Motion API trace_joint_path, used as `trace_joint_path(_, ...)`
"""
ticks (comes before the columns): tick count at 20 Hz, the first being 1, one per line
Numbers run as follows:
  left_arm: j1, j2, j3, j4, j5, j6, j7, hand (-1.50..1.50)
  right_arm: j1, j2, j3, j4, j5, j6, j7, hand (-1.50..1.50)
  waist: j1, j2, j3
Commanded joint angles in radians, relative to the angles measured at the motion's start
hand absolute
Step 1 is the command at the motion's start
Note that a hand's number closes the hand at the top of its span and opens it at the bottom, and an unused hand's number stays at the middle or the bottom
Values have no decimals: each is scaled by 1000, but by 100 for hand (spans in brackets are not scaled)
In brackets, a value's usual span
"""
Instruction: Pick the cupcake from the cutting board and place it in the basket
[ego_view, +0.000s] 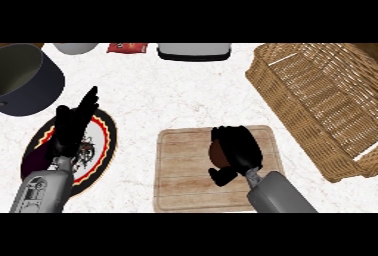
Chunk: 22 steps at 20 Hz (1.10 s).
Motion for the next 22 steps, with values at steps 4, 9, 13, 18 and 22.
trace_joint_path(4,65,-13,-19,-60,-13,2,6,0,14,-30,123,-78,110,114,-41,150,-11,11,9)
trace_joint_path(9,23,15,32,-27,12,-5,10,0,72,117,28,-291,-55,168,43,150,-23,9,9)
trace_joint_path(13,29,2,24,-12,2,7,14,0,0,124,-114,-466,-202,250,24,150,-23,10,9)
trace_joint_path(18,35,-5,15,-46,2,6,14,0,-35,149,-228,-727,-411,287,208,150,-23,6,10)
trace_joint_path(22,53,-30,-9,-25,-28,26,-16,0,-177,150,-267,-876,-476,346,468,150,-18,8,9)
